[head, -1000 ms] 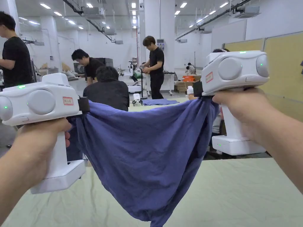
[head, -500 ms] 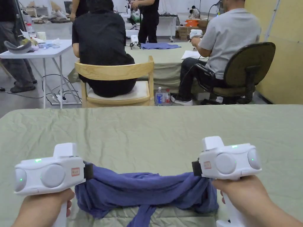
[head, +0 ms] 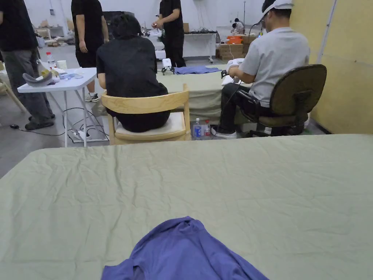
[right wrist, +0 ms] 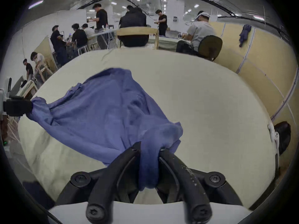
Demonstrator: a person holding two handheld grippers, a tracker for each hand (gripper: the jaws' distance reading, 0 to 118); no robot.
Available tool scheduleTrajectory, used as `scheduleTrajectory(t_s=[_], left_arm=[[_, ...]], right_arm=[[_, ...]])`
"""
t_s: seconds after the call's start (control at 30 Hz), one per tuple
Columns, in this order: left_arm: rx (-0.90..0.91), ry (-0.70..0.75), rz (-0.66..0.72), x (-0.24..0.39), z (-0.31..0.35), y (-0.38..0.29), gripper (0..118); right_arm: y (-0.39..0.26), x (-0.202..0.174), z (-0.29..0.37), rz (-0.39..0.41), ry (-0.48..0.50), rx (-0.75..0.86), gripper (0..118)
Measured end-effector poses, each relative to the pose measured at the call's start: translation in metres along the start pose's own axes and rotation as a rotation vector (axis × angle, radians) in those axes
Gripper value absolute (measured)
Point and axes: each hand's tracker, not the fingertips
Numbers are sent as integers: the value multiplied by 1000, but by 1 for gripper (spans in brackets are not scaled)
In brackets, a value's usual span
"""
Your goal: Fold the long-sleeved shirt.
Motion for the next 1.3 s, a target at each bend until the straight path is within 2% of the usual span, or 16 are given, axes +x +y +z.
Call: scheduleTrajectory(t_s=[0.17,0.23,0.27,0.3,0.33,0.37,0.6,0.67,0.7,0.73,0.8,0.9,0.97,1.0,1.1,1.3], left_arm=[[-71,23,-9,5,28,-52,9],[-84,3,37,2,39,-64,12],[-84,-22,68,0,44,-67,22],[-55,-66,112,-1,53,-70,51],[-10,-108,162,-3,64,-72,102],[22,-120,192,-4,72,-73,118],[80,-79,109,22,112,-87,107],[21,-99,24,32,113,-90,30],[20,-90,-19,43,116,-89,0],[12,-71,-62,52,114,-90,2],[9,-55,-95,62,109,-85,3],[-6,-157,-47,63,85,-57,3],[-10,-166,-30,56,55,-33,15],[-2,-160,-47,56,39,-15,29],[31,-94,-165,73,-31,42,118],[47,54,-200,89,-203,143,115]], right_arm=[[-50,-3,34,-42,36,-49,16],[-61,-2,45,-44,41,-48,33],[-64,0,51,-48,49,-51,53],[-64,1,59,-58,50,-56,81],[-64,2,72,-105,32,-30,115],[-63,4,86,-134,26,29,118],[-59,13,161,-246,78,185,118],[-65,13,168,-262,105,183,63],[-68,9,170,-261,96,176,17],[-71,6,170,-249,78,160,5],[-75,2,166,-226,-1,133,5],[-76,4,156,-256,55,136,6],[-76,6,148,-289,105,120,23],[-75,7,143,-294,115,117,22],[-70,9,132,-298,111,114,22],[-60,11,118,-306,141,108,19]])
